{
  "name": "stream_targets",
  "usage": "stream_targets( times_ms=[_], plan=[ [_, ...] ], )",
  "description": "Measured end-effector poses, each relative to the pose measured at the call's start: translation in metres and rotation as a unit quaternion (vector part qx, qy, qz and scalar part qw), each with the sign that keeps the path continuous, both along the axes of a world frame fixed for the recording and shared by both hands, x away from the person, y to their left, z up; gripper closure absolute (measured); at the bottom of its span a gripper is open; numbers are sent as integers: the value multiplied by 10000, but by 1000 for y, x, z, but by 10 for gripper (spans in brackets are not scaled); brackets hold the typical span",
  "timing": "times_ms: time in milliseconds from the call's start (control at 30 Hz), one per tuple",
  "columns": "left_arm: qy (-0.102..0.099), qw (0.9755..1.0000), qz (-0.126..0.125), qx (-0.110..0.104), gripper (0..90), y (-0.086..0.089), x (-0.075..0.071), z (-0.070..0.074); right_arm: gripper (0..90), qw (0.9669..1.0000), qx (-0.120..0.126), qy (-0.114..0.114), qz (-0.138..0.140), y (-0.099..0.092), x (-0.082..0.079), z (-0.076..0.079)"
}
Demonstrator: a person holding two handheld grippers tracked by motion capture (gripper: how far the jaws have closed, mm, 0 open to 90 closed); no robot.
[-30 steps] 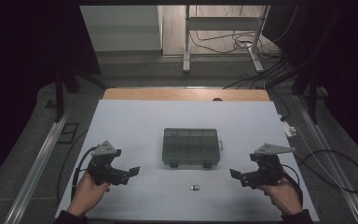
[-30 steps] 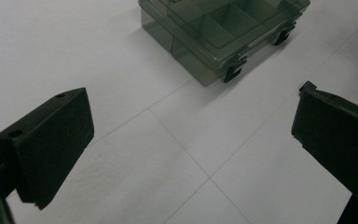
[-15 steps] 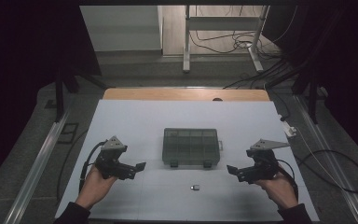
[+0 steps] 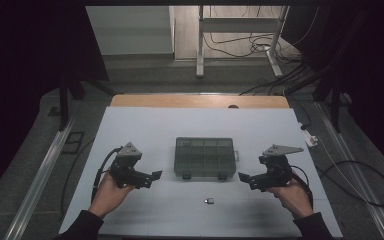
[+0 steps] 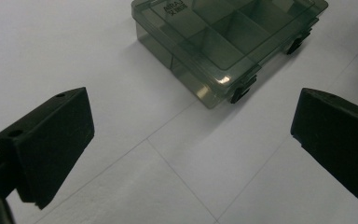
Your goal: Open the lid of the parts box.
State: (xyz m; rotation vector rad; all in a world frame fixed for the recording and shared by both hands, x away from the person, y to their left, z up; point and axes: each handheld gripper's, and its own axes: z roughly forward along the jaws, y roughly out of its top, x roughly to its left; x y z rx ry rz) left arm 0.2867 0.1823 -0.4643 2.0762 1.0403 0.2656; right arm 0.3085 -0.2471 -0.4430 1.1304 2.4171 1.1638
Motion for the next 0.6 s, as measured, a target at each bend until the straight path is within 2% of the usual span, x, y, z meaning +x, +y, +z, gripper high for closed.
stream_targets(
  times_ms=[433, 600],
  plan=[
    [68, 9998, -166, -46, 0, -10, 12, -2, 0, 10000, -6, 75, 17, 8, 9, -2],
    [64, 9997, -187, -130, 0, -13, 18, -2, 0, 9999, -103, 93, 33, 11, 14, -4]
  ],
)
